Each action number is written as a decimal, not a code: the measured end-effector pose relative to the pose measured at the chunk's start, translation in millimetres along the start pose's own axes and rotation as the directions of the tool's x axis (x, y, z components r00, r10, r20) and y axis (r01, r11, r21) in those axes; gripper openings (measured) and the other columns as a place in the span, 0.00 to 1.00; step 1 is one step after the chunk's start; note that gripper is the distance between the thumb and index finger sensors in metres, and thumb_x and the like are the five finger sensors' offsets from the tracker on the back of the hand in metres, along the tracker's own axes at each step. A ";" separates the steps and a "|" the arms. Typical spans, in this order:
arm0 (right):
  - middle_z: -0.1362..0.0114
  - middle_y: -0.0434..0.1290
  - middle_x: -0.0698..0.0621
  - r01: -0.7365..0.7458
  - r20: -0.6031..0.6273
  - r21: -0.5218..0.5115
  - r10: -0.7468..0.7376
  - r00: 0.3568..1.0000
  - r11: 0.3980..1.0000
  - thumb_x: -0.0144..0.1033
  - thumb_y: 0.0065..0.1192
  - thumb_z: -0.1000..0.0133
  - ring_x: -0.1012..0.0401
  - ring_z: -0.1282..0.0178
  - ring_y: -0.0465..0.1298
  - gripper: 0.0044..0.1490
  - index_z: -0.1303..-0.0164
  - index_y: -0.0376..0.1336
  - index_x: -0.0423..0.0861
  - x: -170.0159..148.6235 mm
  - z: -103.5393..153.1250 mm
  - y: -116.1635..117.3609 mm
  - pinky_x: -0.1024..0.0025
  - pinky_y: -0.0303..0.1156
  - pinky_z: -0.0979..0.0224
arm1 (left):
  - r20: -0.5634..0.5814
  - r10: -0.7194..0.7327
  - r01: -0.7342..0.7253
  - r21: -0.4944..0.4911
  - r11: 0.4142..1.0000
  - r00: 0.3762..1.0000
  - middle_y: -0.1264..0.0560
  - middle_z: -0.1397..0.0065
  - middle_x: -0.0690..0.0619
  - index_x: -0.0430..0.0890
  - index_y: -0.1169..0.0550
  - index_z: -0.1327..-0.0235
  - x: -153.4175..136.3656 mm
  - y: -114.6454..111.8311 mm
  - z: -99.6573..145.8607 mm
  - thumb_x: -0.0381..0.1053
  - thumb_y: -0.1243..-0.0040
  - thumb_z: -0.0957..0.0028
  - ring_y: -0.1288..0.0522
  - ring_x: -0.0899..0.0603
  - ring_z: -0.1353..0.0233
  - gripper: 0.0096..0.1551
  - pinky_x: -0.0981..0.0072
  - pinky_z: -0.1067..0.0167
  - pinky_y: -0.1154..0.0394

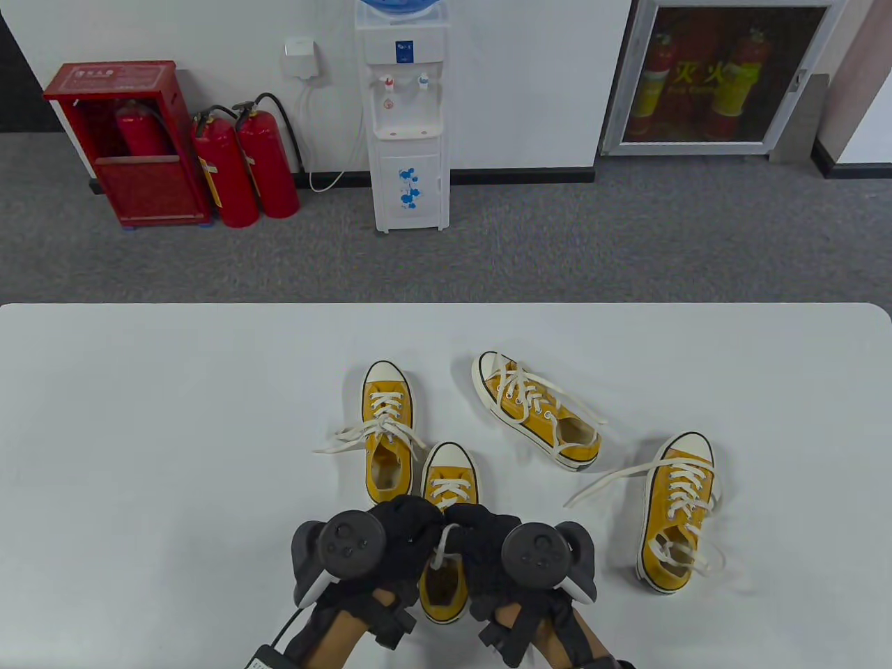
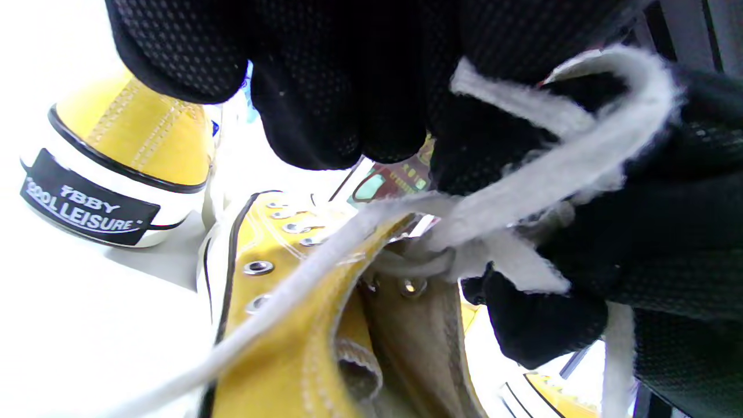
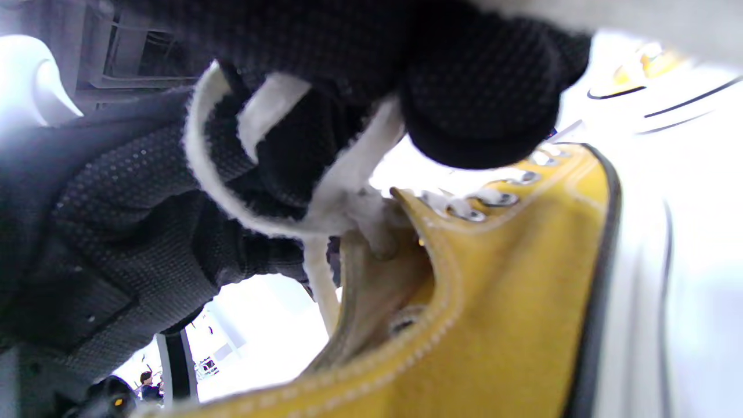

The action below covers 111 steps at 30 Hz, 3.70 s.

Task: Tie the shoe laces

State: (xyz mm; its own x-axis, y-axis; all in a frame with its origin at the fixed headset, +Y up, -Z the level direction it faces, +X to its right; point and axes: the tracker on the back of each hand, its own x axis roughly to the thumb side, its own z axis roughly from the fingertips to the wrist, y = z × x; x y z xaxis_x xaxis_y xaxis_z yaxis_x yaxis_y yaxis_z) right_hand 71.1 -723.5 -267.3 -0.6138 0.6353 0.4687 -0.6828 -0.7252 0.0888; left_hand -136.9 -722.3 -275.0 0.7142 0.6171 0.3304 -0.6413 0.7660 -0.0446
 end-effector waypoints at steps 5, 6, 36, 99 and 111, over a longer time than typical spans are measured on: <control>0.25 0.67 0.46 0.105 -0.060 0.015 -0.104 0.993 0.994 0.21 0.64 0.53 0.55 0.59 0.81 0.28 0.43 0.78 0.46 -10.1 -2.0 -6.3 0.46 0.68 0.32 | -0.053 -0.004 0.006 0.033 0.999 0.999 0.19 0.34 0.52 0.53 0.19 0.46 -11.3 10.9 -0.5 0.57 0.41 0.48 0.15 0.42 0.43 0.20 0.38 0.39 0.25; 0.25 0.67 0.46 0.140 -0.078 0.025 -0.138 0.987 0.990 0.21 0.64 0.53 0.55 0.59 0.81 0.28 0.44 0.78 0.45 -14.1 -2.7 -8.1 0.46 0.68 0.32 | -0.066 -0.018 0.020 0.033 0.999 0.998 0.20 0.34 0.51 0.53 0.20 0.46 -14.1 14.1 -0.5 0.57 0.41 0.48 0.16 0.41 0.43 0.20 0.38 0.39 0.25; 0.35 0.76 0.46 0.193 -0.357 -0.154 -0.236 0.904 0.969 0.19 0.63 0.54 0.54 0.64 0.81 0.22 0.58 0.82 0.47 -68.4 3.3 -45.8 0.45 0.69 0.36 | -0.235 -0.160 0.116 -0.192 0.975 0.959 0.19 0.34 0.51 0.54 0.19 0.49 -71.2 19.1 17.6 0.61 0.42 0.47 0.16 0.41 0.42 0.20 0.37 0.38 0.25; 0.13 0.45 0.48 -0.413 -0.193 0.014 0.407 0.893 0.911 0.61 0.63 0.51 0.40 0.12 0.44 0.51 0.19 0.55 0.49 -18.9 37.2 -32.1 0.27 0.35 0.22 | -0.239 -0.314 0.247 -0.270 0.931 0.919 0.11 0.55 0.49 0.48 0.12 0.58 -28.7 -35.9 9.9 0.66 0.41 0.50 0.13 0.47 0.68 0.26 0.49 0.59 0.17; 0.13 0.46 0.48 -0.388 -0.217 -0.007 0.377 0.901 0.922 0.59 0.62 0.50 0.40 0.12 0.45 0.49 0.20 0.55 0.49 -22.5 37.9 -36.9 0.27 0.35 0.22 | -0.180 -0.359 0.341 -0.122 0.932 0.916 0.11 0.59 0.50 0.48 0.11 0.63 -19.6 -24.7 13.0 0.64 0.41 0.50 0.14 0.49 0.71 0.24 0.52 0.61 0.17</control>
State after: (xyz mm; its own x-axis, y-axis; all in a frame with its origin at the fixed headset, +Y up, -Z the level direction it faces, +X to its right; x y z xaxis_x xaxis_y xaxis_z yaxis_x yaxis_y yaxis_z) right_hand 125.1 -721.1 -247.7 -0.8960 0.3562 0.2652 -0.3944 -0.9128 -0.1064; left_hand -138.8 -755.6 -268.2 0.9348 0.3225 0.1490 -0.3196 0.9465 -0.0438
